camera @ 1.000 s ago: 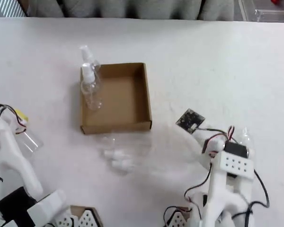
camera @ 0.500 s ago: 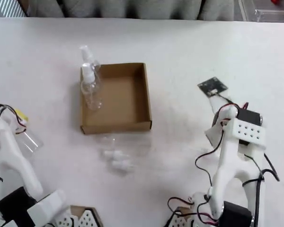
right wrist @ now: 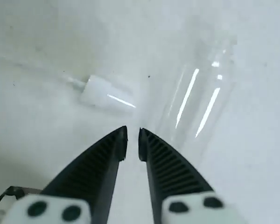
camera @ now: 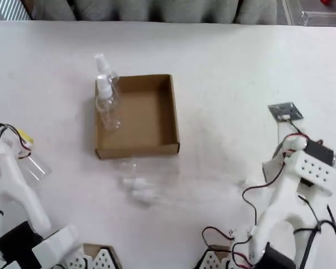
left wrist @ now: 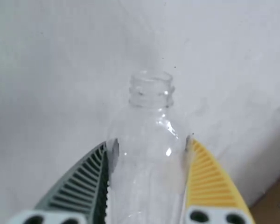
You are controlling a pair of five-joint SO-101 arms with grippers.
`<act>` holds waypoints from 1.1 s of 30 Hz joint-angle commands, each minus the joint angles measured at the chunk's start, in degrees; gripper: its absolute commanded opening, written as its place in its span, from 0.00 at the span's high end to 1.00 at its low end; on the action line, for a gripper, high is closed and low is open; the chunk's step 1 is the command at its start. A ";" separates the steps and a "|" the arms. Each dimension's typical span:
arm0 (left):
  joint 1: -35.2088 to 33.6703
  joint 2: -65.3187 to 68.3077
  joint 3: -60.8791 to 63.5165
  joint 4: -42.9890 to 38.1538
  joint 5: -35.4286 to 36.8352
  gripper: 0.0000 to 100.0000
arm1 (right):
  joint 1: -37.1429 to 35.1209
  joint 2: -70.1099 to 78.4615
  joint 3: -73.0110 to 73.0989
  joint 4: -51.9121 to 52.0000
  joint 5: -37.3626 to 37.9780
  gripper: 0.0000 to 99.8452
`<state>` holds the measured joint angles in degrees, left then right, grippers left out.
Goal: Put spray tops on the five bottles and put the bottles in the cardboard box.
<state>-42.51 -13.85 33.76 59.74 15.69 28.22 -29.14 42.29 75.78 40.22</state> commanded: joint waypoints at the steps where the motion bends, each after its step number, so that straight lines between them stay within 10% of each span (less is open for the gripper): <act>1: -0.31 -2.51 -0.26 -1.76 -0.09 0.94 | 1.27 -5.14 5.45 -2.59 -0.09 0.98; 19: -0.48 -2.86 1.85 -4.31 -0.09 0.95 | 0.66 9.27 13.01 -27.30 -4.66 0.98; 33: -0.48 -2.77 1.85 -4.40 -0.09 0.95 | -4.79 25.01 -9.93 -19.56 -13.27 0.98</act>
<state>-42.51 -13.85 35.78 56.66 15.69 24.44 -3.38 38.59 51.08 28.26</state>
